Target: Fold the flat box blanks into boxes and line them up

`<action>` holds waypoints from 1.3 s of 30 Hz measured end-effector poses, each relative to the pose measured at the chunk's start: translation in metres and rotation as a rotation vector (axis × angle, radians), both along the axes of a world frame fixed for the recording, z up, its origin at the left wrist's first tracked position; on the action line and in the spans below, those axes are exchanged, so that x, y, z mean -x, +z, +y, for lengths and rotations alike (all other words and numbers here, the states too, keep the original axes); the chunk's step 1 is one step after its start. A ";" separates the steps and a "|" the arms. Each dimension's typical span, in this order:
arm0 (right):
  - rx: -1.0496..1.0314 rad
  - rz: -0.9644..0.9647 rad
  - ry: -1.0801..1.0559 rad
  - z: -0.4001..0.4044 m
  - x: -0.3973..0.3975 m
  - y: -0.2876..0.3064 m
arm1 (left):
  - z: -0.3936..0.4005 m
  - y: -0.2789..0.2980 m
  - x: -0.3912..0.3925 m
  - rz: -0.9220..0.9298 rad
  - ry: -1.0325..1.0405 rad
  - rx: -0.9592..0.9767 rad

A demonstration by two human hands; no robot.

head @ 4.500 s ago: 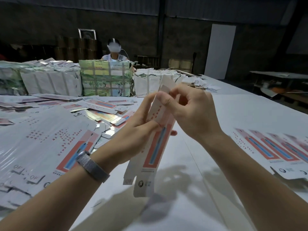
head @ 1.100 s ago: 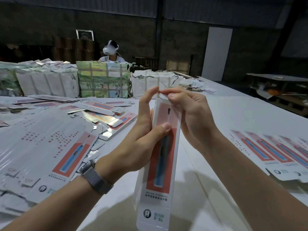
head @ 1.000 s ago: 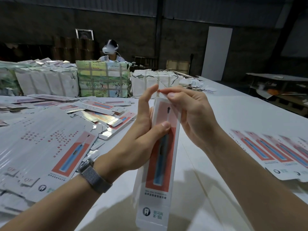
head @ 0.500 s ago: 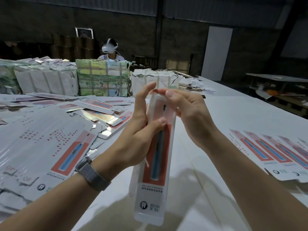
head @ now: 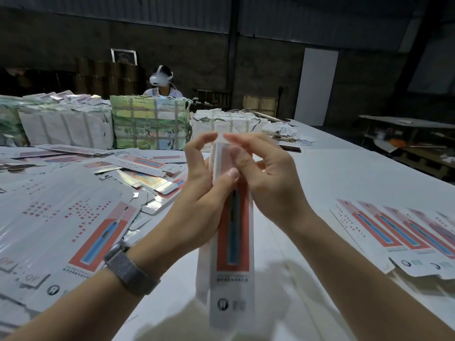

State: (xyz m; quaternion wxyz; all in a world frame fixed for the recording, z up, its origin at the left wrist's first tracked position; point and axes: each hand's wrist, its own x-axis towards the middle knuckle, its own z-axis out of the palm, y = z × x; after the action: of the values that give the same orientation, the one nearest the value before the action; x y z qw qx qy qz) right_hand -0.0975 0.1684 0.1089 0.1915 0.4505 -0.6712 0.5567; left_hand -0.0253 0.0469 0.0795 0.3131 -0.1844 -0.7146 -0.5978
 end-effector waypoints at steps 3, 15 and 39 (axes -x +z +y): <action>-0.053 0.165 -0.262 0.000 -0.001 0.002 | 0.000 0.001 0.001 0.015 0.020 -0.020; -0.416 -0.228 -0.023 0.004 -0.005 0.017 | -0.004 0.024 0.001 -0.183 -0.181 -0.474; -1.039 -0.356 -1.069 0.120 0.133 -0.065 | -0.030 -0.016 0.020 -0.238 -0.004 0.045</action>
State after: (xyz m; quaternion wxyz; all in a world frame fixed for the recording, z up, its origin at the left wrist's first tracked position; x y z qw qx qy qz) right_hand -0.2300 0.2888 0.0436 0.0872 0.0001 -0.9940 0.0654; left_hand -0.0453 0.0167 0.0637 0.2206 -0.1205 -0.7595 -0.5999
